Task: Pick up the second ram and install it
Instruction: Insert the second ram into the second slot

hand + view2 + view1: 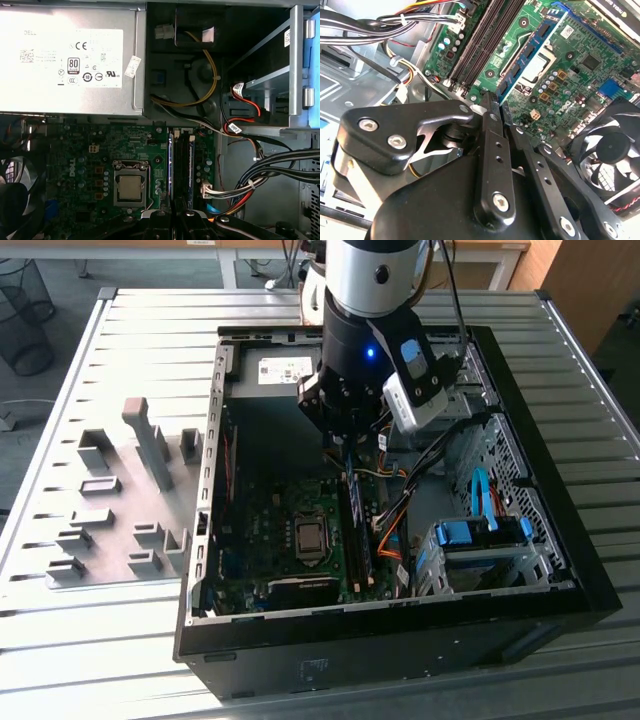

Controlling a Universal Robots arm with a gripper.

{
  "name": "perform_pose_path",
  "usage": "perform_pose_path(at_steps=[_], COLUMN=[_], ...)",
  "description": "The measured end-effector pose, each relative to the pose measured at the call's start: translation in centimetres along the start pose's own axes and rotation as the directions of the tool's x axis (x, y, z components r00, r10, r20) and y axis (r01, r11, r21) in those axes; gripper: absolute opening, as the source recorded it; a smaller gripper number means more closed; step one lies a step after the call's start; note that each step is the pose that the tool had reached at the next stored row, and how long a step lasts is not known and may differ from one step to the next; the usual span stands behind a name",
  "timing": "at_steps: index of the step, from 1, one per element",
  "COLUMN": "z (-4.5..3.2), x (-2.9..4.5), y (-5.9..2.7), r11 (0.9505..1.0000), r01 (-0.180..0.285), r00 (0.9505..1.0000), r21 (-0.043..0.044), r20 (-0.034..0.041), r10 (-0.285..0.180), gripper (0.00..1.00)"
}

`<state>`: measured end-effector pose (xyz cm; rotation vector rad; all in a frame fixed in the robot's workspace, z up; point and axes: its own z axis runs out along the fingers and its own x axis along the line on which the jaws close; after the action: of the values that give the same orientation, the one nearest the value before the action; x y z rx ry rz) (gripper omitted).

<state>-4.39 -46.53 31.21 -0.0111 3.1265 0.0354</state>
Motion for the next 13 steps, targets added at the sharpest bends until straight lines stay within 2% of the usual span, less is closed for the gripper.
perform_pose_path(at_steps=[11,13], z=[0.25,0.28], x=[-0.01,0.21], y=[-0.01,0.0], r11=[1.0,1.0], r01=[0.0,0.0], r00=[1.0,1.0], r21=[0.0003,0.0], r20=[0.0002,0.0005], r10=[0.0,0.0], gripper=[0.14,0.14])
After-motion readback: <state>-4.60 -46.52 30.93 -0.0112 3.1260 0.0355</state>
